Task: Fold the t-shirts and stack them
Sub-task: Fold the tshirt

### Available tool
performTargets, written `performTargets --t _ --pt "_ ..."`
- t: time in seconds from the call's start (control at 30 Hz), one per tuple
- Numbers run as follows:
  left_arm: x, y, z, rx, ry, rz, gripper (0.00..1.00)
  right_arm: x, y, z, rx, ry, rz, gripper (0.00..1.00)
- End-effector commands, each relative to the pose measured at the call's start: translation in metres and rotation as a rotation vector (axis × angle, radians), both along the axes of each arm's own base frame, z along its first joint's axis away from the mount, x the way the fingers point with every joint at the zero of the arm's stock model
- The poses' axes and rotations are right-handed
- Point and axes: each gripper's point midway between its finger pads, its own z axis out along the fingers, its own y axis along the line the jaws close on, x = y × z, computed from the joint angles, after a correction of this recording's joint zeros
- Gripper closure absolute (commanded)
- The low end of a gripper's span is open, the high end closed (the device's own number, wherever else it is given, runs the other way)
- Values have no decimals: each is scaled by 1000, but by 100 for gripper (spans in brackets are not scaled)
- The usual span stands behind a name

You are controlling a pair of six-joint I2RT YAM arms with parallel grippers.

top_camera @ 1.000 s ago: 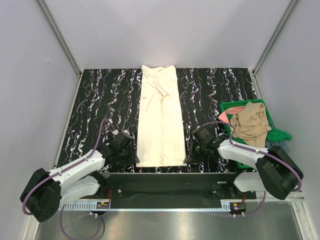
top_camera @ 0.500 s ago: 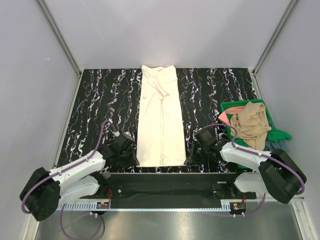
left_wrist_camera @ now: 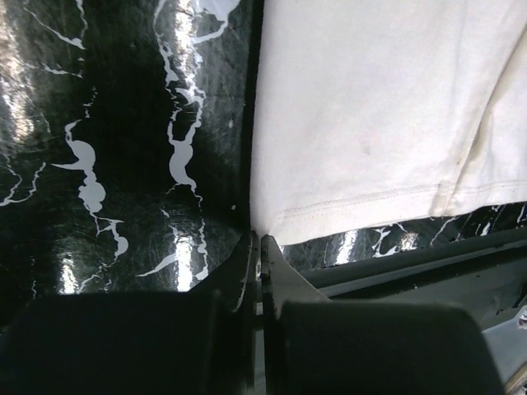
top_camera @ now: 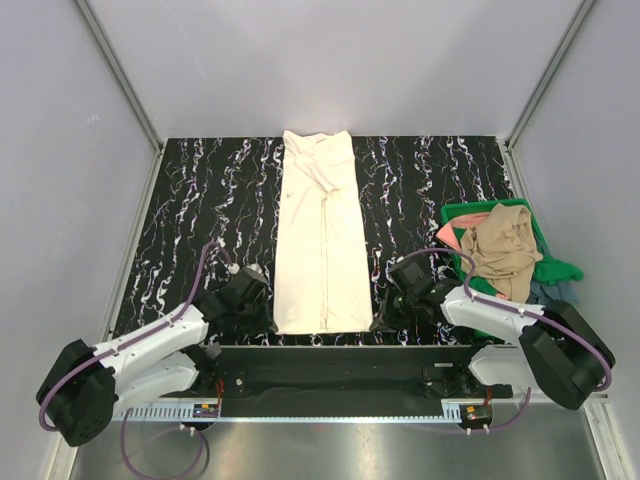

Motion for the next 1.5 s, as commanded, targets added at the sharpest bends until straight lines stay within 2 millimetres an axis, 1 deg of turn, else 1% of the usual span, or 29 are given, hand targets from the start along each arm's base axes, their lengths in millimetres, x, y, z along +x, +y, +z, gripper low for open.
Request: performTargets --t 0.0,0.07,0.2,0.23,0.27,0.37,0.4,0.47,0.5,0.57,0.63,0.67,0.7,0.73,0.77,0.8,0.83,0.87,0.93,0.97,1.0,1.03,1.07,1.1,1.17,1.23,1.27,1.3,1.47 --pt "3 -17 19 -81 -33 -27 100 0 2 12 3 -47 24 100" --pt "7 -22 25 -103 -48 -30 100 2 4 19 13 -64 29 100" --pt "23 -29 31 -128 -55 -21 100 21 12 35 8 -129 45 100" --pt "26 -31 27 -124 -42 -29 100 23 11 35 -8 -132 51 100" --pt "34 -36 34 -154 -47 -28 100 31 16 39 -20 -152 74 100" --pt "48 -38 37 -138 -52 -43 100 41 23 40 -45 -154 122 100" --pt "61 -40 47 -149 -77 -42 100 51 29 49 -37 -190 145 100" --pt "71 -41 49 -142 -65 -41 100 62 32 55 -44 -208 155 100" --pt "86 -40 60 -147 -93 -23 100 72 35 59 -52 -228 171 100" --pt "100 -34 56 -117 -82 -7 100 85 36 56 -67 -227 185 100" --pt "123 -28 64 -118 -101 15 100 102 41 65 -71 -279 225 100" --pt "128 -29 57 -115 -73 15 100 109 42 66 -78 -293 236 100" --pt "144 -28 66 -124 -94 28 100 121 46 69 -91 -320 262 100" --pt "149 -27 58 -109 -67 20 100 125 45 69 -101 -316 267 100" --pt "156 -28 58 -116 -59 20 100 135 42 70 -111 -321 260 100" --pt "171 -27 67 -125 -77 32 100 148 44 72 -119 -340 271 100" --pt "177 -26 60 -120 -56 35 100 156 43 73 -125 -347 267 100" --pt "190 -27 68 -133 -74 38 100 171 39 74 -135 -346 251 100" --pt "205 -21 63 -133 -58 63 100 185 35 75 -152 -352 253 100" --pt "212 -20 65 -141 -59 66 100 191 34 70 -157 -342 256 100" --pt "227 -17 74 -152 -83 80 100 206 33 79 -154 -374 255 100" --pt "232 -15 70 -149 -65 88 100 212 33 80 -155 -382 258 100" --pt "246 -13 79 -161 -89 99 100 222 35 80 -154 -386 267 100" --pt "252 -12 74 -161 -75 107 100 229 34 80 -155 -388 265 100" --pt "268 -10 85 -187 -95 116 100 242 36 78 -152 -388 275 100" --pt "278 -8 81 -176 -89 128 100 250 34 79 -155 -393 279 100" --pt "288 -6 86 -182 -106 135 100 258 36 80 -156 -405 279 100" --pt "292 -6 76 -182 -84 137 100 262 36 81 -154 -405 276 100" --pt "314 -9 76 -218 -84 123 100 286 29 85 -164 -421 251 100"
